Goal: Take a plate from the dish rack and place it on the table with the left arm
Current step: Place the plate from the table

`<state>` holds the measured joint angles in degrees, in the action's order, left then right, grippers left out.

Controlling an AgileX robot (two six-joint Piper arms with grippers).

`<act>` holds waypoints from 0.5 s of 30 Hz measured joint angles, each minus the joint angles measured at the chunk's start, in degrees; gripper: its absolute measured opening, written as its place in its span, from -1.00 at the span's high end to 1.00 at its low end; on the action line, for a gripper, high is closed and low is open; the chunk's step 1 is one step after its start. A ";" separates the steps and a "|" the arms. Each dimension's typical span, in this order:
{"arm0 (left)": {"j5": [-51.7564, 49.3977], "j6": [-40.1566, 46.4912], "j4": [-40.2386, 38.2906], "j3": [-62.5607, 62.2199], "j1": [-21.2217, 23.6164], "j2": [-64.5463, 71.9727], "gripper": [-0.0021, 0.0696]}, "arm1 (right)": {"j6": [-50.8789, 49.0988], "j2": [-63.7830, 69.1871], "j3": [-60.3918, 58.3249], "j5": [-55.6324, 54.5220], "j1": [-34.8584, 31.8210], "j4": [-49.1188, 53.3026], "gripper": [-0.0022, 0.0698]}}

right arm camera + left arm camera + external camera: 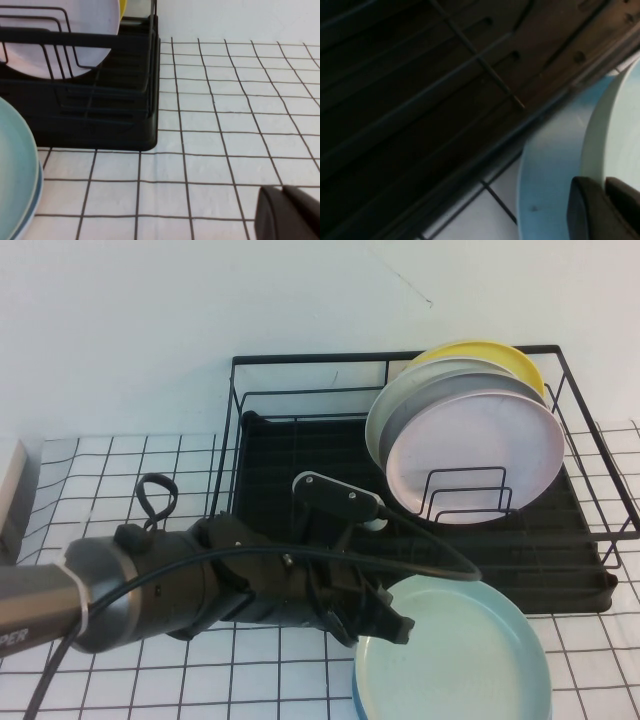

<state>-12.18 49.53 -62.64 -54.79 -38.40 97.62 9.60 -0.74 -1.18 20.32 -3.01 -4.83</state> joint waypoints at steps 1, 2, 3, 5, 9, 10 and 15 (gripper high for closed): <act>0.41 0.00 0.00 0.00 0.00 0.04 0.92 | 0.00 0.00 0.00 0.00 0.00 0.00 0.95; 0.67 0.32 -0.05 0.00 0.00 0.13 0.89 | 0.00 0.00 0.00 0.00 0.00 0.00 0.95; 0.80 0.58 -0.14 0.00 0.00 0.13 0.85 | 0.00 0.00 0.00 0.00 0.00 0.00 0.95; 0.93 1.54 -0.18 0.00 0.00 0.13 0.71 | 0.00 0.00 0.00 0.00 0.00 0.00 0.95; 1.03 2.52 -0.18 0.00 0.00 0.13 0.21 | 0.00 0.00 0.00 0.00 0.00 0.00 0.95; 1.03 2.52 -0.18 0.00 0.00 0.13 0.08 | 0.00 0.00 0.00 0.00 0.00 0.00 0.95; 0.22 3.38 -0.27 0.00 0.00 -0.40 -0.04 | 0.00 0.00 0.00 0.00 0.00 0.00 0.95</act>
<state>-11.96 52.91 -62.91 -54.79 -38.40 97.22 9.60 -0.74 -1.18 20.32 -3.01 -4.83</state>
